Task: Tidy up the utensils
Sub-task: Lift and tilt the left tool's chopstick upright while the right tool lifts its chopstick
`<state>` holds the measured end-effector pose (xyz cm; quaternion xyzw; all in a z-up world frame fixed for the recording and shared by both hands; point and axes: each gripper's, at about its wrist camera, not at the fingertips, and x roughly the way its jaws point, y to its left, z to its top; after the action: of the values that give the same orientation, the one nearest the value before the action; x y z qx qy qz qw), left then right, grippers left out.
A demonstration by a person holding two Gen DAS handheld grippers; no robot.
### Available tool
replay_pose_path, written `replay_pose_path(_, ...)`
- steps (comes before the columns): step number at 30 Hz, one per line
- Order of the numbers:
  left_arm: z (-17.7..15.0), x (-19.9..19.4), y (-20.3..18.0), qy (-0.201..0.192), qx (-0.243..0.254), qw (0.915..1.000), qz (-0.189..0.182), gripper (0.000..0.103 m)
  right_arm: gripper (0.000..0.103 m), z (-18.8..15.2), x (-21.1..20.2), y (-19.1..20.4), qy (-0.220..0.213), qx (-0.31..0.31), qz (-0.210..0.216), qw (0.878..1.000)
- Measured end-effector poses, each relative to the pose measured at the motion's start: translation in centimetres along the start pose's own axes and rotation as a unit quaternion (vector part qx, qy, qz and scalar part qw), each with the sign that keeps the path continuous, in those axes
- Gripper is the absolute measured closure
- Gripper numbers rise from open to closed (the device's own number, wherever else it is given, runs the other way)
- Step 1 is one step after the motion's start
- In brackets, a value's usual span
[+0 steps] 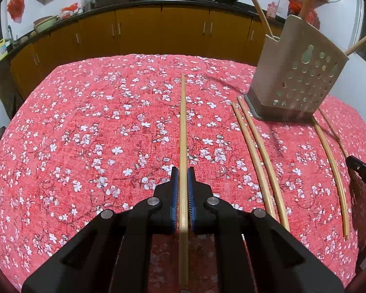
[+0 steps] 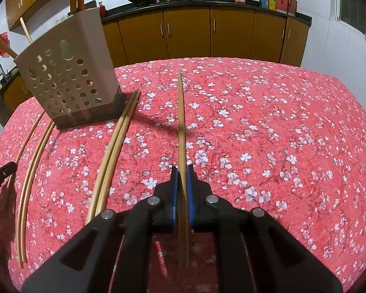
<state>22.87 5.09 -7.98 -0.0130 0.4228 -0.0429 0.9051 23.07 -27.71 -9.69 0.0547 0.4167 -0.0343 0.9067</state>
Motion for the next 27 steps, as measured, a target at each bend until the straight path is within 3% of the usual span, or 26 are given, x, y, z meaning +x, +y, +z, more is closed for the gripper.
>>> replay_pose_path(17,-1.0,-1.2,-0.6,0.003,0.013,0.9999,0.011,0.095,0.095,-0.7,-0.7,0.8,-0.001,-0.012,-0.009,1.0)
replay_pose_path(20,-0.8,-2.1,-0.3,0.002,0.009,0.9999,0.006,0.095,0.095,-0.9,-2.5,0.2,-0.021,-0.004,-0.001,1.0)
replay_pose_path(27,1.1,-6.9,0.2,-0.052,0.008,0.9986,-0.007,0.095,0.095,0.8,-7.8,-0.7,-0.088,0.002,0.006,0.996)
